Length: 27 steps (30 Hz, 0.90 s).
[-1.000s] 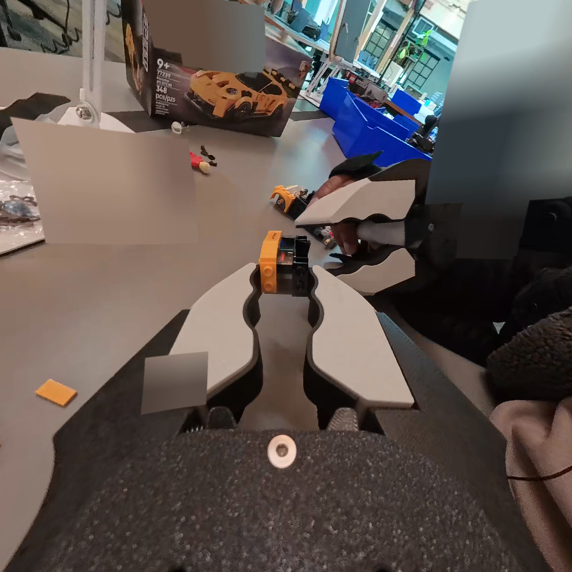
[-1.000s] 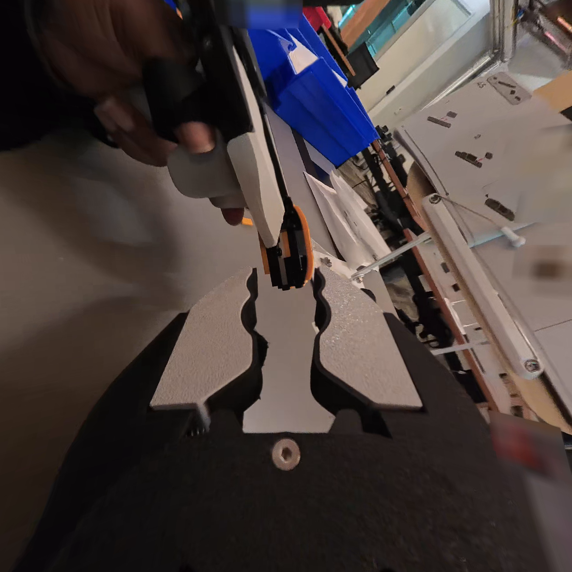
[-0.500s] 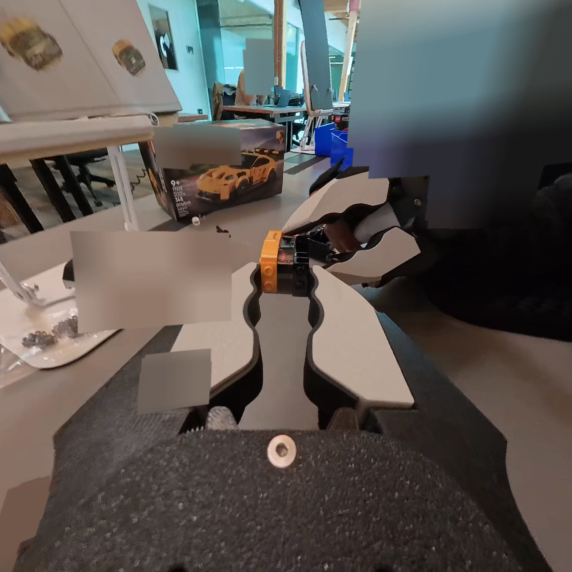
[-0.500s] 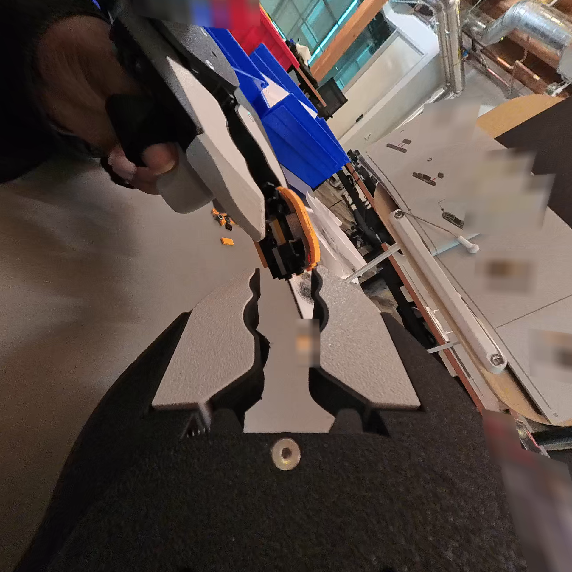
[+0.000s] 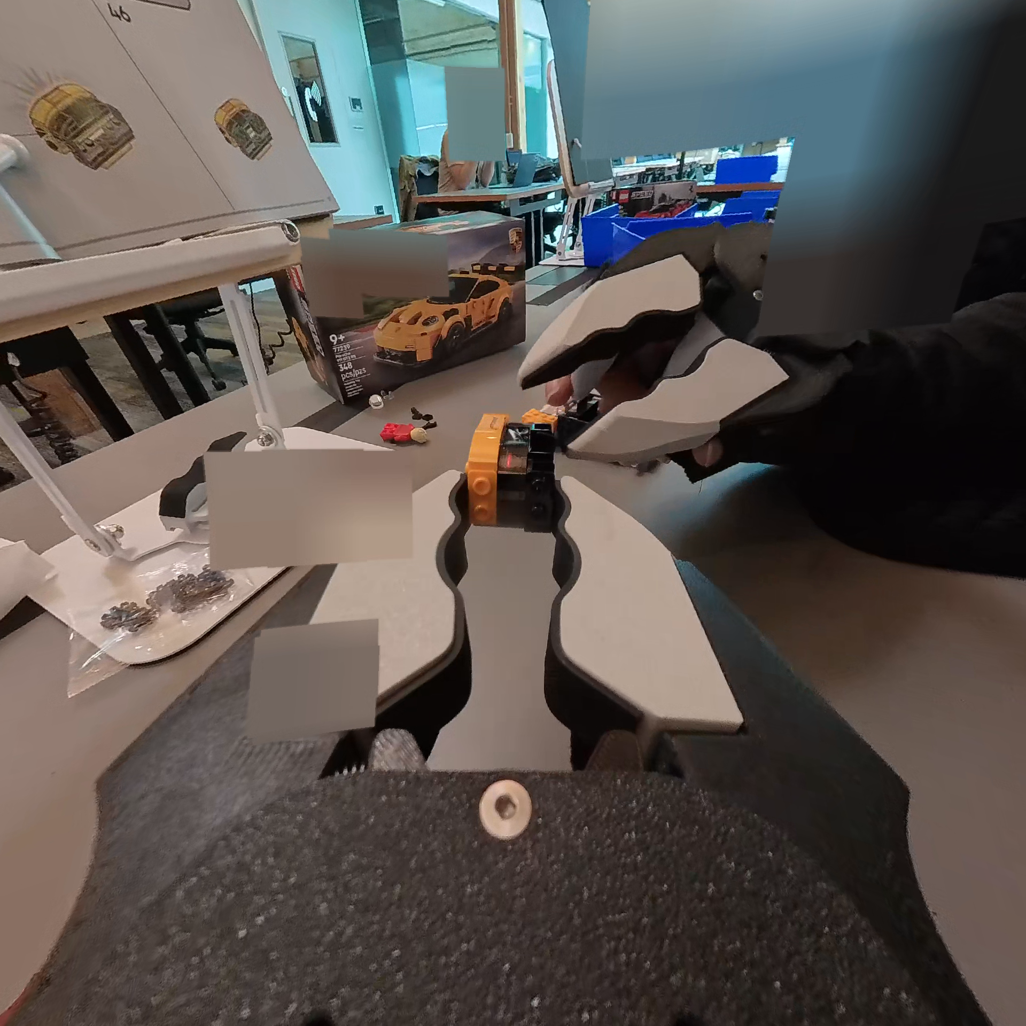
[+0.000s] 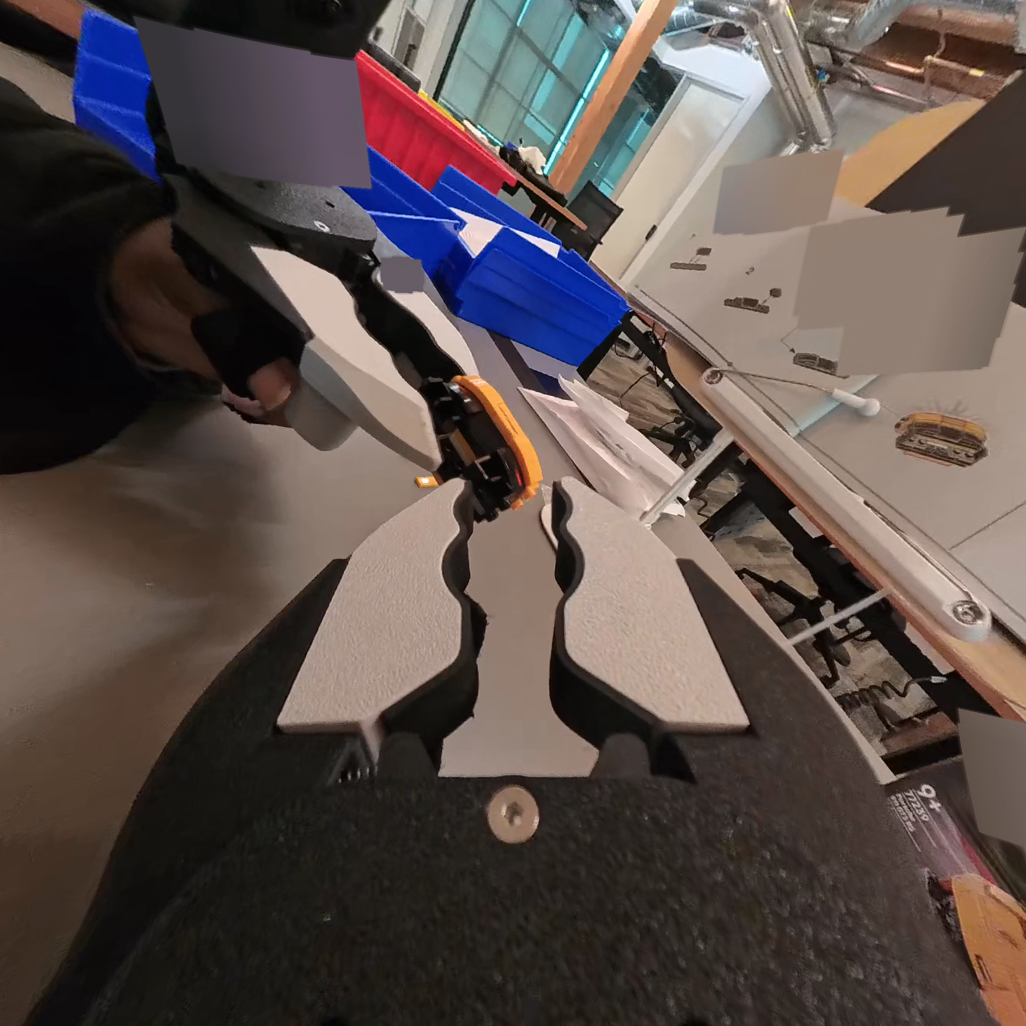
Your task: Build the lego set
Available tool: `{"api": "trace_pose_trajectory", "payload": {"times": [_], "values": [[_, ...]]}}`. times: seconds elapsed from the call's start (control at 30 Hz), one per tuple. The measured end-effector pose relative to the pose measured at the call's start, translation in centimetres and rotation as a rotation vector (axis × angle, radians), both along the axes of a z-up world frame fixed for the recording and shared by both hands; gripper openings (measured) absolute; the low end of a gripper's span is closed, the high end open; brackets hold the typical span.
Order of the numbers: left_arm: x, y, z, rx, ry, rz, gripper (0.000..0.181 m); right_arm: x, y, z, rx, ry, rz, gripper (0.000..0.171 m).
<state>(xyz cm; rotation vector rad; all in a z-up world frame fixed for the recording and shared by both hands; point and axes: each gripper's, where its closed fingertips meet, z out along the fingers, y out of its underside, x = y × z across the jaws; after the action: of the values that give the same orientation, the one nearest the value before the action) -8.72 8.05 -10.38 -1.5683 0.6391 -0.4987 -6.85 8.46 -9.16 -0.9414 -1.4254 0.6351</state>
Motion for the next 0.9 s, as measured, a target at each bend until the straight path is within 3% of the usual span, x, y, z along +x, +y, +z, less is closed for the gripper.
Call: {"api": "trace_pose_trajectory", "payload": {"times": [0.4,0.6,0.9], "values": [[0.1,0.3,-2.1,-0.095,0.132,0.039,0.028,-0.7,-0.7,-2.5,0.023,-0.137,0.03,0.004],[0.1,0.4,-2.6,-0.141,0.147,0.06,0.027,-0.8,-0.4,-3.1,0.094,-0.179,0.0,0.001],[-0.5,0.8,-2.9,-0.194,0.108,0.092,0.028,-0.9,-0.8,-3.0,0.044,-0.168,0.033,0.0]]}}
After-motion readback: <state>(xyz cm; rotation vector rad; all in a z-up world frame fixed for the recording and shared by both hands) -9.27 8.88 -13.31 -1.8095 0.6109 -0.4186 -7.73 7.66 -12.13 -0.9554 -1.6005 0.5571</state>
